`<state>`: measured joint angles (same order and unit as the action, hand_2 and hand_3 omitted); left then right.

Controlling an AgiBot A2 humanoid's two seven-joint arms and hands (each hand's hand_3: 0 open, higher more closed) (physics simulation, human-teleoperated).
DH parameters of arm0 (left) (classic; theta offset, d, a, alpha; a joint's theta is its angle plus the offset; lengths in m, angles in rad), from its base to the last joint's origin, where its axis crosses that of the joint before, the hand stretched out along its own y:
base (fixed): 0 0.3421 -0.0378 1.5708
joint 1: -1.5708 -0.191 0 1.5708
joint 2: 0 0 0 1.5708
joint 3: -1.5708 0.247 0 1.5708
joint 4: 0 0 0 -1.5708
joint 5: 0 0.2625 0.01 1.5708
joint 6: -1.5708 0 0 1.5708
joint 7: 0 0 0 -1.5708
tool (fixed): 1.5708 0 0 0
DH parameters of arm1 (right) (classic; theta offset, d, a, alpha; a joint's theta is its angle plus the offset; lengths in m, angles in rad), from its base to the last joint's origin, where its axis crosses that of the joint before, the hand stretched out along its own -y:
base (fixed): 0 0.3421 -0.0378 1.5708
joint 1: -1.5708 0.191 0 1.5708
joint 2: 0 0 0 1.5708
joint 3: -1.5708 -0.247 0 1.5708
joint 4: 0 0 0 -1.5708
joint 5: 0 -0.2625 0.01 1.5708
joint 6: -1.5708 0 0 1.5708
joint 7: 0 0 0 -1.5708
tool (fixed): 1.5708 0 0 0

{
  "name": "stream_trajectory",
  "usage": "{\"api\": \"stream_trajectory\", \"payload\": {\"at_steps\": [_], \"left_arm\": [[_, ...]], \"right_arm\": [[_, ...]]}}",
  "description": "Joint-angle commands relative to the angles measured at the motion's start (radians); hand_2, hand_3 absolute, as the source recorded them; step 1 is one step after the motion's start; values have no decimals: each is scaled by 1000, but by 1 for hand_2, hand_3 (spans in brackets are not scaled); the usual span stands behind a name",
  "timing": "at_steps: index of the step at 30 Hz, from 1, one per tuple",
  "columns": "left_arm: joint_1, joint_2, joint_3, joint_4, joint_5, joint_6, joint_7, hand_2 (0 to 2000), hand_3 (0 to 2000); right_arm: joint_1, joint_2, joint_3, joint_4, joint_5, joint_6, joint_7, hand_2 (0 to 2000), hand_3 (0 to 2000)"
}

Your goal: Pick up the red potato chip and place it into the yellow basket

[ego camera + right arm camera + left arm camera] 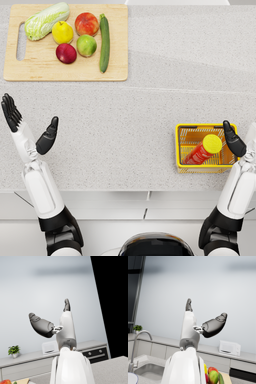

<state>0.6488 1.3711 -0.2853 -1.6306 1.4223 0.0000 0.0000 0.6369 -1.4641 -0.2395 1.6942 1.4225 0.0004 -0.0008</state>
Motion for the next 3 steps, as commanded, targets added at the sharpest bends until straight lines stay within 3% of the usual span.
{"api": "stream_trajectory", "payload": {"at_steps": [1,3], "left_arm": [[0,0,0,1,0,0,0,0,0],[-1,0,-1,2,0,0,0,0,0]], "right_arm": [[-1,0,-1,0,0,0,0,0,0],[-1,0,-2,0,0,0,1,0,0]]}}
